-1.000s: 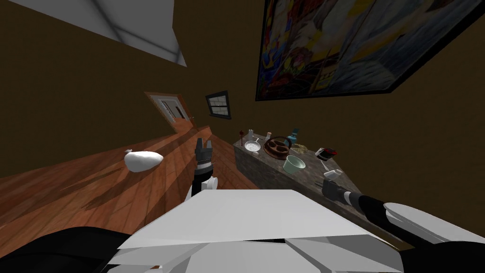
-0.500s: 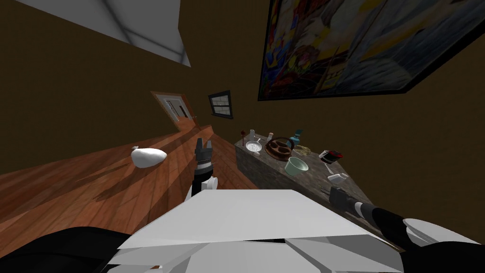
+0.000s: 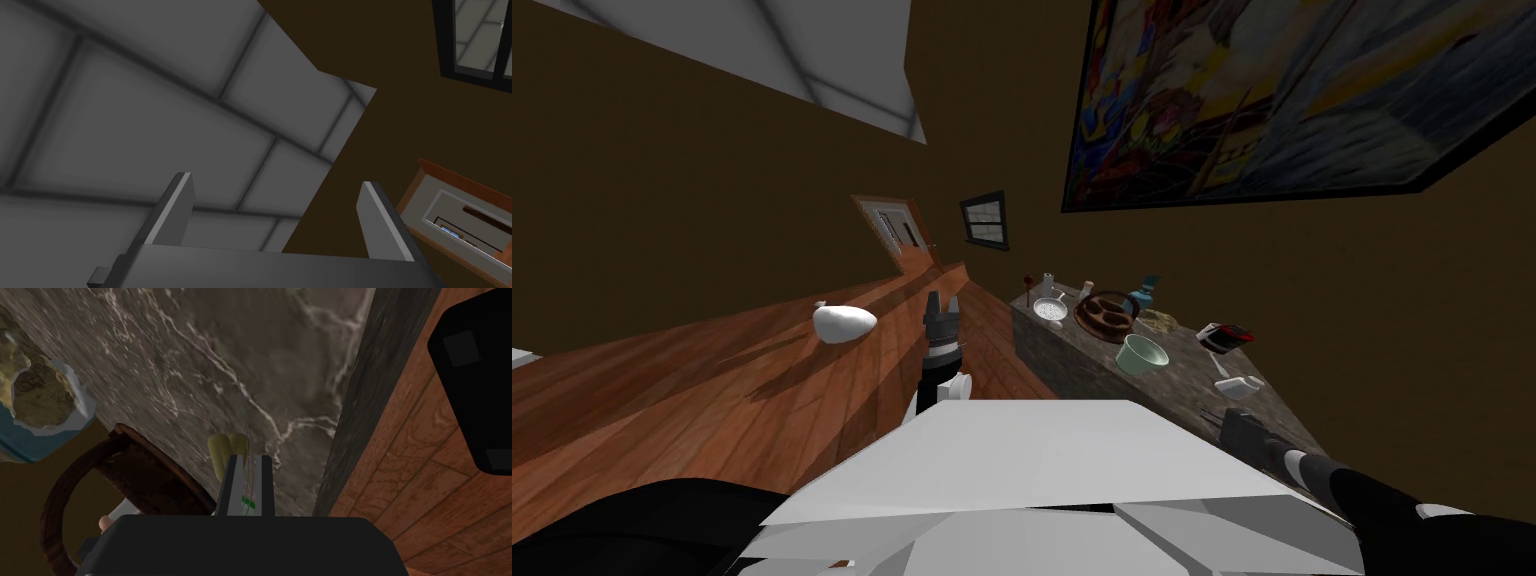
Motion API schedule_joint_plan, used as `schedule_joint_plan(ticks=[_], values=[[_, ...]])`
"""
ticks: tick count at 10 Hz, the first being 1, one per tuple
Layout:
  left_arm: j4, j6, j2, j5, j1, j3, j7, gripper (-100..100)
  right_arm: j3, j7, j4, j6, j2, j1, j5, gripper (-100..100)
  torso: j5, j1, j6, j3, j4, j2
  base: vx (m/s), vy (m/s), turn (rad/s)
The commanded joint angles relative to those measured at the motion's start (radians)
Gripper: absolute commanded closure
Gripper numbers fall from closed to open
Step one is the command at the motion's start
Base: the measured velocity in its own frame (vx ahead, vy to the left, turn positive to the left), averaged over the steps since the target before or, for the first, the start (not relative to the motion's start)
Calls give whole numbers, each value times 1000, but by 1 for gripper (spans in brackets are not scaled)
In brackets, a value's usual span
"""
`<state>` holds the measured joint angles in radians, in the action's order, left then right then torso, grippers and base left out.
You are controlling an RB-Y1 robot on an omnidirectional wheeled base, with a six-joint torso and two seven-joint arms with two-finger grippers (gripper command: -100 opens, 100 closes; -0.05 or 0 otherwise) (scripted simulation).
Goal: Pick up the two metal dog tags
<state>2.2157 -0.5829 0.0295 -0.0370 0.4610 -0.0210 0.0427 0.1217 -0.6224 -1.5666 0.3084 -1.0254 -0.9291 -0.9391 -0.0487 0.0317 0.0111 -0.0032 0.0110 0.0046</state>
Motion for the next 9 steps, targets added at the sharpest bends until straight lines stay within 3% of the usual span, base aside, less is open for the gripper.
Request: schedule_joint_plan(ticks=[1,4,5,6,9], values=[[0,0,0,0,0,0,0,0,46,3,-50,-28,9,-50,7,100,0,0,0,0,0,0,-18,-62,215],[0,0,0,0,0,0,0,0,46,3,-71,-28,9,-127,7,100,-1,0,5,-1,2,0,0,-16,-29],[0,0,0,0,0,0,0,0,96,6,-120,-78,44,-165,18,100,0,-2,4,-1,2,0,-22,-30,302],[0,0,0,0,0,0,0,0,109,6,-142,-82,44,-194,18,100,1,0,0,-1,1,0,-20,-63,223],[0,0,0,0,0,0,0,0,109,6,-165,-82,44,-266,18,100,0,-1,3,-2,2,-1,0,-17,2]])
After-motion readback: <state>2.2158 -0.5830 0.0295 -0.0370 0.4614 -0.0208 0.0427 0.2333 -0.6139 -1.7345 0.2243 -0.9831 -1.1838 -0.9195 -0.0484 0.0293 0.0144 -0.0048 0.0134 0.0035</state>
